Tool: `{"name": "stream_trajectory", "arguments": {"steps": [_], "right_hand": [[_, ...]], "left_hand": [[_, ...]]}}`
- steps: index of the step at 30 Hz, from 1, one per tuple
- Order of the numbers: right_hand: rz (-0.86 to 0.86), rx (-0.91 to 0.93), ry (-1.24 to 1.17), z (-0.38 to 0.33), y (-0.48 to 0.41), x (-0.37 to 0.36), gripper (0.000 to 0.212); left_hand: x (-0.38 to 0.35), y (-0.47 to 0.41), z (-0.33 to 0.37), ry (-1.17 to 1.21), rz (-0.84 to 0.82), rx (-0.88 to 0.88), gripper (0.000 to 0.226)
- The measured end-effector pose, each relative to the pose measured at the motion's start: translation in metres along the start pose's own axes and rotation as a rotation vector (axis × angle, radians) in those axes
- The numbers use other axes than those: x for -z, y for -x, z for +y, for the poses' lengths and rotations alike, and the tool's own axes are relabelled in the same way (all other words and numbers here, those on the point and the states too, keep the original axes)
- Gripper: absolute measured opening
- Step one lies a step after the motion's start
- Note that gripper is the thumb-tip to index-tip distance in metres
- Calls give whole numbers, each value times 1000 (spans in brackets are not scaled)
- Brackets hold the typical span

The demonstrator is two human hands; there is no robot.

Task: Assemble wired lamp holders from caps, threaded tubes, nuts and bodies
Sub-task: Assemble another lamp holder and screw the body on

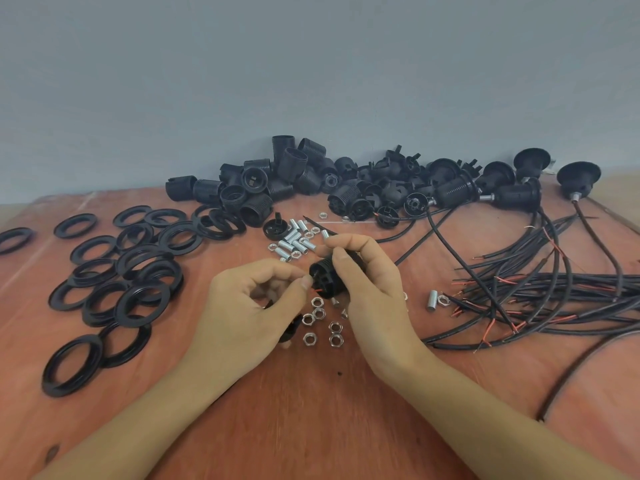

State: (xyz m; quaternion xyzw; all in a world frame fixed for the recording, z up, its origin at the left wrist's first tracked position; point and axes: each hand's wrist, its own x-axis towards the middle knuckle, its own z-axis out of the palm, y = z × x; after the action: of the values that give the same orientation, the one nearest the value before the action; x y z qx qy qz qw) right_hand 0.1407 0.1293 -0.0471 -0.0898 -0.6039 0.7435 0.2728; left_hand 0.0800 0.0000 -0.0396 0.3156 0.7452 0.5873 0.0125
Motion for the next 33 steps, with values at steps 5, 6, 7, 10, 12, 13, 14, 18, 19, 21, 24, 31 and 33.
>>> {"name": "stream_trajectory", "arguments": {"steps": [5, 6, 7, 10, 12, 13, 14, 18, 19, 21, 24, 31, 33], "right_hand": [[-55, 127, 132, -2, 0, 2, 15], [-65, 141, 145, -1, 0, 2, 13], [-75, 157, 156, -1, 0, 3, 12], [-109, 197, 215, -1, 1, 3, 14], [-131, 201, 253, -1, 1, 4, 14], [-140, 196, 264, -2, 0, 4, 14], [-148, 189, 276, -2, 0, 4, 15], [-166, 181, 318, -2, -1, 6, 15], [-166, 183, 322, -2, -1, 6, 15], [-157, 199, 337, -3, -1, 6, 15], [-142, 235, 390, -5, 1, 5, 16], [-174, 247, 442, -9, 2, 5, 15], [-167, 203, 419, -10, -1, 6, 15]], "left_hand": [[0, -1, -1, -13, -15, 22, 18], [0, -1, -1, -20, -24, 30, 17], [0, -1, -2, -26, -31, 35, 16], [1, -1, -3, -86, -41, 0, 17], [2, -1, -3, -166, -38, -62, 17], [1, -1, -3, -196, -34, -91, 17], [1, -1, -2, -217, -32, -120, 17], [-1, 0, -1, -274, -25, -223, 9], [-1, 1, 0, -276, -19, -233, 9], [-3, 1, -1, -262, -14, -231, 10], [-4, 2, -3, -253, -11, -237, 9], [-6, 3, -9, -301, 8, -301, 7], [-6, 2, -9, -315, 11, -310, 7]]}}
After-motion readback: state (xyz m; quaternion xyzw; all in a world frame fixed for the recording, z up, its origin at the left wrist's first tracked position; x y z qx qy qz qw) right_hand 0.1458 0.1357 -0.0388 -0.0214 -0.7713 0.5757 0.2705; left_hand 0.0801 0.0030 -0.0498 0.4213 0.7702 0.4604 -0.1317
